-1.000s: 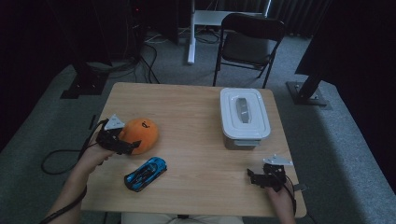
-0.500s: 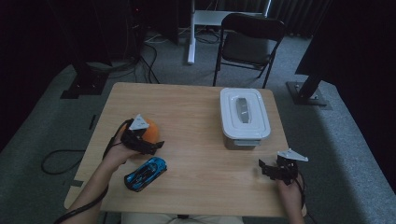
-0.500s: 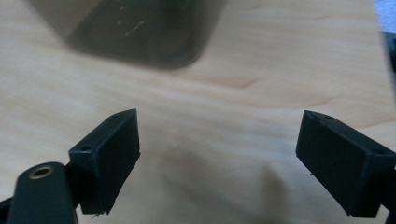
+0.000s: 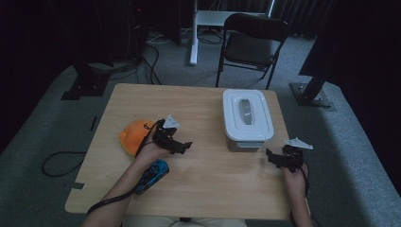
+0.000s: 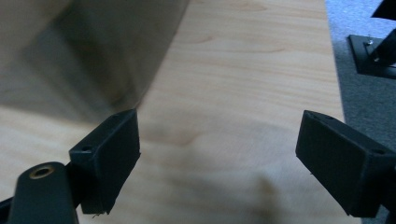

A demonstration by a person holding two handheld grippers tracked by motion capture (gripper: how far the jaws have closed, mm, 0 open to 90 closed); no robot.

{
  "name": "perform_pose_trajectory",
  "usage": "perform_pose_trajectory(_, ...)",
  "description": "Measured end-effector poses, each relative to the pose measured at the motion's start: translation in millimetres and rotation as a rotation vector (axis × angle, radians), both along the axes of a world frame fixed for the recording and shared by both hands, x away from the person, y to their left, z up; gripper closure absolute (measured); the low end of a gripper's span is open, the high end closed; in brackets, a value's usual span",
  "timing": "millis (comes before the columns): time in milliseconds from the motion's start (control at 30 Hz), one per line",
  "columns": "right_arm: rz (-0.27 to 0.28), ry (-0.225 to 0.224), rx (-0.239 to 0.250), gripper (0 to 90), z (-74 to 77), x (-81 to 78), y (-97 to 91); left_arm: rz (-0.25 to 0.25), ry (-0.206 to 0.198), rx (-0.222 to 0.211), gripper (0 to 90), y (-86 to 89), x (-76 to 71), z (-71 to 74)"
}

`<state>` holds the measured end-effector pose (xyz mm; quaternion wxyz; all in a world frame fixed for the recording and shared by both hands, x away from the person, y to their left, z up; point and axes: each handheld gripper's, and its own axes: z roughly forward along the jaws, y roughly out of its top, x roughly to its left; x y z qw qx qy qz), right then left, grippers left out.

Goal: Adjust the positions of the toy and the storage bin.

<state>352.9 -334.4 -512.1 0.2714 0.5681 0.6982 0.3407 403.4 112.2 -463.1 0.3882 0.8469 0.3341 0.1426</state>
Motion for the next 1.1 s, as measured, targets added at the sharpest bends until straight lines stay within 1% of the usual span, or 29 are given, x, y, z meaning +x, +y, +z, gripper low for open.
perform_pose_trajectory(67,-0.005,0.0,0.002,13.2,0.1,3.1,-0.8,0.003,-0.008,0.004,0.4,-3.4,1.4,-1.9)
perform_pose_trajectory(100,-0.018,-0.005,-0.002,13.5,0.5,8.8,-1.9,0.007,0.001,0.012,0.4,-9.9,5.4,-5.0)
perform_pose_trajectory(167,-0.023,-0.005,-0.008,13.5,0.9,13.6,-2.1,0.02,0.001,0.02,0.4,-16.1,10.0,-7.8)
perform_pose_trajectory(200,-0.026,-0.007,-0.01,13.7,0.9,15.7,-2.1,0.02,0.008,0.018,0.4,-19.2,12.9,-9.1)
perform_pose_trajectory(233,-0.025,-0.003,-0.007,13.9,0.7,18.1,-2.2,0.023,0.015,0.016,0.4,-22.2,16.1,-10.5)
perform_pose_trajectory(267,-0.025,-0.003,-0.007,13.9,0.7,18.1,-2.2,0.023,0.015,0.016,0.4,-22.2,16.1,-10.5)
perform_pose_trajectory(300,-0.026,0.008,-0.009,14.1,-0.7,23.4,-2.1,0.044,0.018,0.026,0.4,-28.7,22.4,-13.1)
perform_pose_trajectory(400,-0.027,0.019,-0.016,14.1,-2.8,31.0,-1.6,0.049,0.02,0.029,0.5,-37.6,30.2,-15.1)
perform_pose_trajectory(433,-0.031,0.02,-0.013,14.1,-3.3,33.0,-1.4,0.04,0.021,0.029,0.5,-40.3,31.8,-15.5)
perform_pose_trajectory(467,-0.031,0.023,-0.011,14.1,-3.7,35.0,-1.3,0.029,0.019,0.036,0.4,-42.1,32.9,-15.7)
perform_pose_trajectory(567,-0.027,0.024,-0.015,14.1,-5.0,38.8,0.0,0.041,0.014,0.031,0.4,-47.3,36.0,-17.3)
perform_pose_trajectory(633,-0.021,0.029,-0.023,14.1,-5.5,41.4,0.7,0.047,0.01,0.047,0.4,-52.2,40.2,-17.9)
perform_pose_trajectory(700,-0.02,0.034,-0.019,14.1,-5.1,45.0,0.5,0.062,-0.006,0.045,0.5,-57.4,44.6,-17.5)
perform_pose_trajectory(767,-0.022,0.032,-0.009,14.1,-3.4,48.8,-0.4,0.067,-0.005,0.04,0.4,-59.8,47.1,-17.3)
perform_pose_trajectory(800,-0.022,0.03,0.002,14.1,-2.3,50.6,-0.5,0.091,-0.017,0.039,0.5,-65.5,52.1,-17.7)
perform_pose_trajectory(833,-0.021,0.031,0.004,14.1,-1.2,52.8,-0.3,0.099,-0.021,0.045,0.4,-68.5,54.8,-18.0)
perform_pose_trajectory(900,-0.022,0.031,-0.01,14.1,0.8,57.6,1.4,0.109,-0.012,0.03,0.5,-74.6,60.0,-19.1)
perform_pose_trajectory(933,-0.017,0.032,-0.015,14.1,1.7,59.8,1.9,0.106,0.001,0.028,0.4,-78.0,62.7,-19.7)
perform_pose_trajectory(967,-0.024,0.029,-0.026,14.1,2.4,62.0,2.1,0.109,0.004,0.027,0.4,-80.9,64.9,-20.4)
perform_pose_trajectory(1000,-0.03,0.03,-0.029,14.1,2.9,64.1,1.7,0.112,0.001,0.031,0.5,-83.9,66.3,-21.1)
perform_pose_trajectory(1067,-0.031,0.036,-0.019,14.1,3.5,67.9,0.0,0.111,-0.003,0.043,0.4,-89.8,68.4,-23.1)
perform_pose_trajectory(1100,-0.031,0.038,-0.019,14.1,3.6,69.6,-0.3,0.108,0.007,0.053,0.5,-92.6,69.8,-24.0)
